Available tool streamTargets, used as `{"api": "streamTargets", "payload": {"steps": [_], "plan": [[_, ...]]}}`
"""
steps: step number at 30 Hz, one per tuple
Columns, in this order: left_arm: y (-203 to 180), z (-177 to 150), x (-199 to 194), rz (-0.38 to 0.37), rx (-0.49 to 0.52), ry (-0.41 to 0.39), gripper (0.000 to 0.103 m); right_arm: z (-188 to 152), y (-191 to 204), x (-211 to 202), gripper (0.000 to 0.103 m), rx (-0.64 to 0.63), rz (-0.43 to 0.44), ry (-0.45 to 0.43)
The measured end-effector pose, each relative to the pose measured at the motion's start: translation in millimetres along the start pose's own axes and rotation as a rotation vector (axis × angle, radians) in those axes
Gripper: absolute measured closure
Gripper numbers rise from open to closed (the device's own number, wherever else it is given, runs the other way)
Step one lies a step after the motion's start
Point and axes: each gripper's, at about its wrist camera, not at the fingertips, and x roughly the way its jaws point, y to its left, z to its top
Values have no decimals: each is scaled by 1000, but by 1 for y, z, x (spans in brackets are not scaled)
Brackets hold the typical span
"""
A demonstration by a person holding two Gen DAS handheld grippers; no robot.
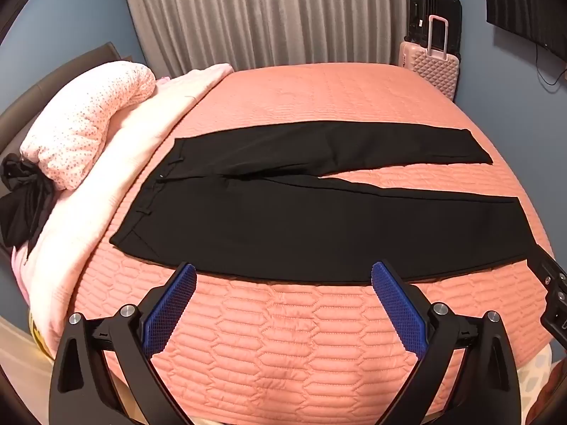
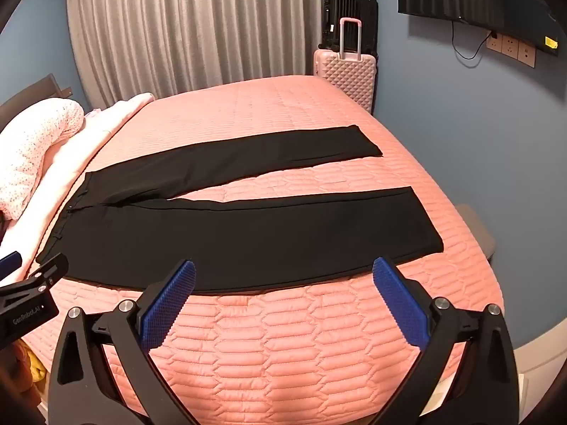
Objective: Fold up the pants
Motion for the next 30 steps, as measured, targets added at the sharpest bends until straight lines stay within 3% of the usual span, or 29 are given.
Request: {"api": "streamTargets", "payload": {"steps": [9, 30], "plan": [[12, 13, -17, -9, -36, -41, 5, 19, 25, -7, 5, -55, -9, 2], [6, 22, -28, 11, -23, -67, 5, 34, 26, -18, 5, -7, 11, -29]]}}
